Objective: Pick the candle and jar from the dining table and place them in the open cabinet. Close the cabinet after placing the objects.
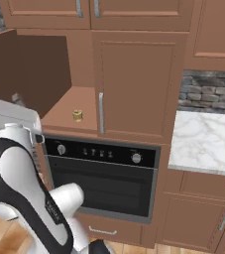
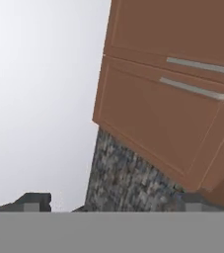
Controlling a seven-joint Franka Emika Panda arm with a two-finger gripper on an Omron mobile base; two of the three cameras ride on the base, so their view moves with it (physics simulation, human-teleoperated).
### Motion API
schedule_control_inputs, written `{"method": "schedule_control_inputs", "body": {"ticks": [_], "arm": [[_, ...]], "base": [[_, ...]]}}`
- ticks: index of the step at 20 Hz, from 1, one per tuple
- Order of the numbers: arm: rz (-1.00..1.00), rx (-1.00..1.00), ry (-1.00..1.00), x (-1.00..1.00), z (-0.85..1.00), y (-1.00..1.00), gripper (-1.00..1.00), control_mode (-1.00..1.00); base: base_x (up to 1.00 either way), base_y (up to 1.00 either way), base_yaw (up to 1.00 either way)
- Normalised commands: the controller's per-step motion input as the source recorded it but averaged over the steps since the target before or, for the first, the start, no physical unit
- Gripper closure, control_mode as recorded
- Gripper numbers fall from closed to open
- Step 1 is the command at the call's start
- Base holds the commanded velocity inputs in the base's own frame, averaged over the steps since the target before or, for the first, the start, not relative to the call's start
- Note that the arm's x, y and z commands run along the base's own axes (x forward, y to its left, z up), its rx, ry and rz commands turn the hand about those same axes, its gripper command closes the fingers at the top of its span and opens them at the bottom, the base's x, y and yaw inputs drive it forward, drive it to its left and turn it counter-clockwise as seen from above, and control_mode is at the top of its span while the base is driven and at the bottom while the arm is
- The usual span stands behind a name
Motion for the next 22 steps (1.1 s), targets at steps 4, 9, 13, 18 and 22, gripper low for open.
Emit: {"method": "schedule_control_inputs", "body": {"ticks": [4,9,13,18,22], "arm": [[0.03,-0.32,-0.14,-1.0,0.17,0.77,-1.0,-1.0],[0.05,-0.34,-0.22,-0.95,-0.01,0.89,-1.0,-1.0],[0.1,-0.29,-0.24,-0.81,-0.01,0.75,-1.0,-1.0],[0.01,-0.27,-0.2,-0.46,0.0,0.82,-1.0,-1.0],[-0.08,-0.26,-0.19,-0.24,-0.03,0.73,-1.0,-1.0]], "base": [[0.0,0.0,0.0],[0.0,0.0,0.0],[0.0,0.0,0.0],[0.0,0.0,0.0],[0.0,0.0,0.0]]}}
